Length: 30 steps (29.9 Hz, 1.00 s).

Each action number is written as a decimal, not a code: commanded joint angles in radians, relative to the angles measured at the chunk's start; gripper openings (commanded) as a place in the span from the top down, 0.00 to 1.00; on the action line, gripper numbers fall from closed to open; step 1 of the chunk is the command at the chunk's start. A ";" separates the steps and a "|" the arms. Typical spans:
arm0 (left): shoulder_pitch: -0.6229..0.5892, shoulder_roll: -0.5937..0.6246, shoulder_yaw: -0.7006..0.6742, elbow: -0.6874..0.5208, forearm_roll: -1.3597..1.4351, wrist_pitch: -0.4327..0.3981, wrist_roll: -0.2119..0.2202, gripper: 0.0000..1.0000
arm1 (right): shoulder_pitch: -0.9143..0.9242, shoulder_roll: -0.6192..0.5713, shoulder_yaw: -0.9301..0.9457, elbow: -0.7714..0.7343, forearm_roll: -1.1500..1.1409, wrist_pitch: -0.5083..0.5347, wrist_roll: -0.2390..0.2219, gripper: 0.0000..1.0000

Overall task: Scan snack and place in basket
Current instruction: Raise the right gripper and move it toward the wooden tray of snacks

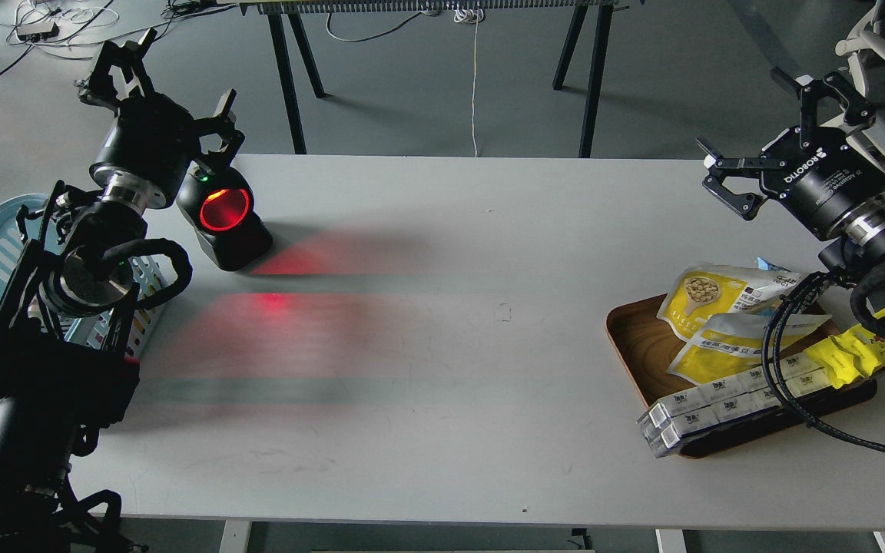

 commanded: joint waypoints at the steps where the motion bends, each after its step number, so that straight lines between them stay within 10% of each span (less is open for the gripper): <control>1: 0.004 0.001 -0.003 -0.002 0.000 -0.002 0.000 0.00 | 0.000 -0.002 0.001 0.001 0.000 0.000 0.000 0.01; 30: 0.006 0.001 0.006 -0.053 -0.003 -0.011 0.009 0.00 | 0.159 -0.223 -0.206 0.052 -0.003 -0.031 -0.005 0.01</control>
